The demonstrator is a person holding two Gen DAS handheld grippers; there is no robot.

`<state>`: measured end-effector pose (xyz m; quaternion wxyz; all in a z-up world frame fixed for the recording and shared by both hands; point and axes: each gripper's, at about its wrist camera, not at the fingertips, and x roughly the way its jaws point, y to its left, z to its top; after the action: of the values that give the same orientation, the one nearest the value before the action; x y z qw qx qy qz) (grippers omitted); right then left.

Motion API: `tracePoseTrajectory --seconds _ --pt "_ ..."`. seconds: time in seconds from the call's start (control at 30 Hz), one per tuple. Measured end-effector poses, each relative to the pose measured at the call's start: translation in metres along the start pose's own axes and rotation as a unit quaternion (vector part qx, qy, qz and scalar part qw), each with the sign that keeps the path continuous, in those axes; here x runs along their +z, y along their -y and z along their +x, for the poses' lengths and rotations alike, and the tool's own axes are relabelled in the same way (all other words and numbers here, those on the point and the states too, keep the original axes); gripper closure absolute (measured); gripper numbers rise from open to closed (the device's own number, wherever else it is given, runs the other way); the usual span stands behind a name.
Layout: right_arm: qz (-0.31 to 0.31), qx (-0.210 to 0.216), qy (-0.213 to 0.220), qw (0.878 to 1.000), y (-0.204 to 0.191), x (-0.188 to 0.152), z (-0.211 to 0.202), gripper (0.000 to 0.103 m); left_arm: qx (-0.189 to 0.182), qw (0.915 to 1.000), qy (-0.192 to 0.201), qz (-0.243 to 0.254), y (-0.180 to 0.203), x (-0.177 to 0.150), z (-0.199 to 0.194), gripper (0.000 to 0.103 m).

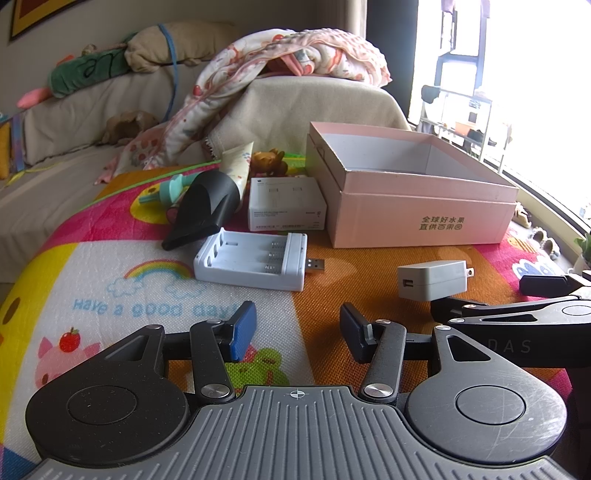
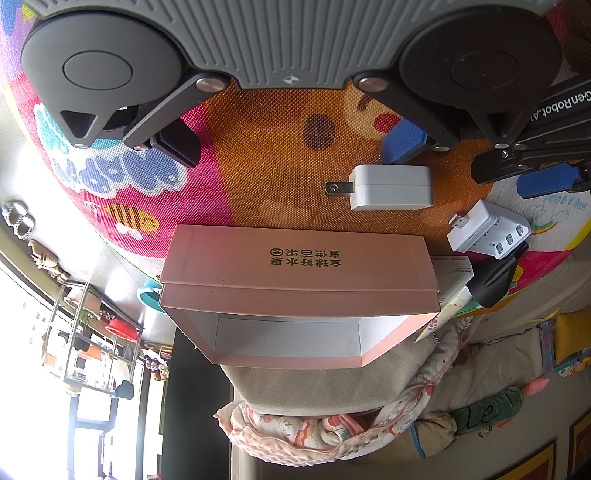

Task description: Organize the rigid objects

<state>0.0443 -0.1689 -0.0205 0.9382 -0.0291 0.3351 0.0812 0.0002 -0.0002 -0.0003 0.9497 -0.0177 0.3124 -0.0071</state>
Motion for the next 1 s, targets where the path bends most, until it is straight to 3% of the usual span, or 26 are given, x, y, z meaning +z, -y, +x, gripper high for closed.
tracePoseTrajectory --seconds 0.9,1.0 --pt "0.002 0.002 0.0 1.0 -0.0003 0.0007 0.0005 0.0 0.0 1.0 0.001 0.0 -0.002 -0.0009 0.0012 0.048" --pt "0.002 0.002 0.0 1.0 -0.0001 0.0009 0.0005 0.0 -0.006 0.9998 0.017 -0.009 -0.0053 0.0006 -0.0046 0.051"
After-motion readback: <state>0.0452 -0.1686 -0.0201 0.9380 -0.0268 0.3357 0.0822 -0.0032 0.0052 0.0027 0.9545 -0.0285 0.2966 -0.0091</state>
